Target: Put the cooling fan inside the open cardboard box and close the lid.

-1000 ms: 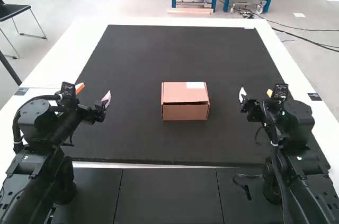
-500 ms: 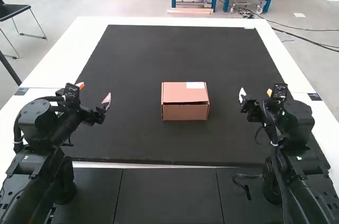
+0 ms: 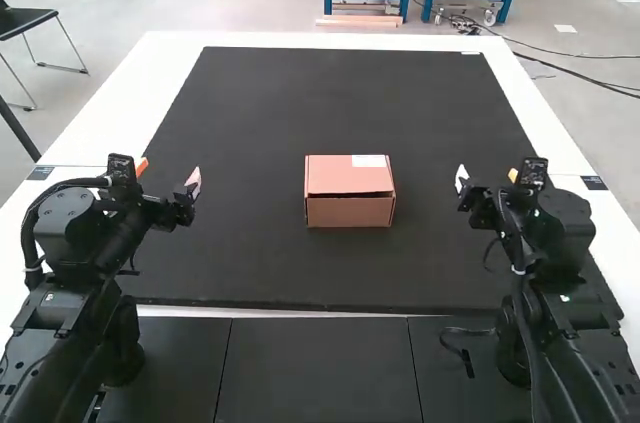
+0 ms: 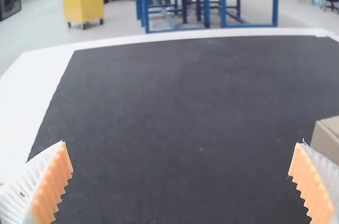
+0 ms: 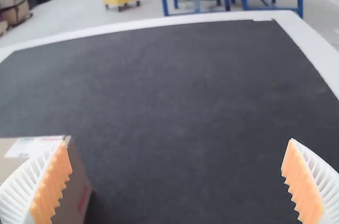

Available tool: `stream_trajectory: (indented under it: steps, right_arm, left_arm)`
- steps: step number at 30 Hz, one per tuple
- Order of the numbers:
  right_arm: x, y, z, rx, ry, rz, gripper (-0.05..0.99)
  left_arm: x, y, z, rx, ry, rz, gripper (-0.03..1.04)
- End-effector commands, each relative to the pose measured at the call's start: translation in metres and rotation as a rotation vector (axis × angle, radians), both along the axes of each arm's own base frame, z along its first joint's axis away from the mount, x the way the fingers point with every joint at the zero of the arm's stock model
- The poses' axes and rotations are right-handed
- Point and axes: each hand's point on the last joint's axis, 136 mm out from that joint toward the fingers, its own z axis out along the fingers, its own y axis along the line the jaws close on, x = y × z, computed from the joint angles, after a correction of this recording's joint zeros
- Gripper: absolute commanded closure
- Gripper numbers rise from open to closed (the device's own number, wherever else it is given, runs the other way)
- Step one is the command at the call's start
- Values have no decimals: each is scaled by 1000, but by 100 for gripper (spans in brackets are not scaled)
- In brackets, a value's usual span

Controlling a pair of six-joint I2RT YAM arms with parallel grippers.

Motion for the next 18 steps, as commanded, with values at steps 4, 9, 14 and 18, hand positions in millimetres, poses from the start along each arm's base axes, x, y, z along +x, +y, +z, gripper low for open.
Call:
stream_trajectory:
  steps: [4, 9, 14, 18]
  right_arm:
    - [1, -13, 1, 23, -7, -54, 3]
    - [1, -14, 0, 19, -4, -62, 3]
    - [1, -14, 0, 19, -4, -62, 3]
    - [1, -14, 0, 19, -4, -62, 3]
  left_arm:
    - [1, 12, 1, -36, -7, 62, 4]
    - [1, 12, 1, -35, -6, 64, 4]
    - [1, 12, 1, -35, -7, 64, 4]
    - [1, 12, 1, -35, -7, 64, 4]
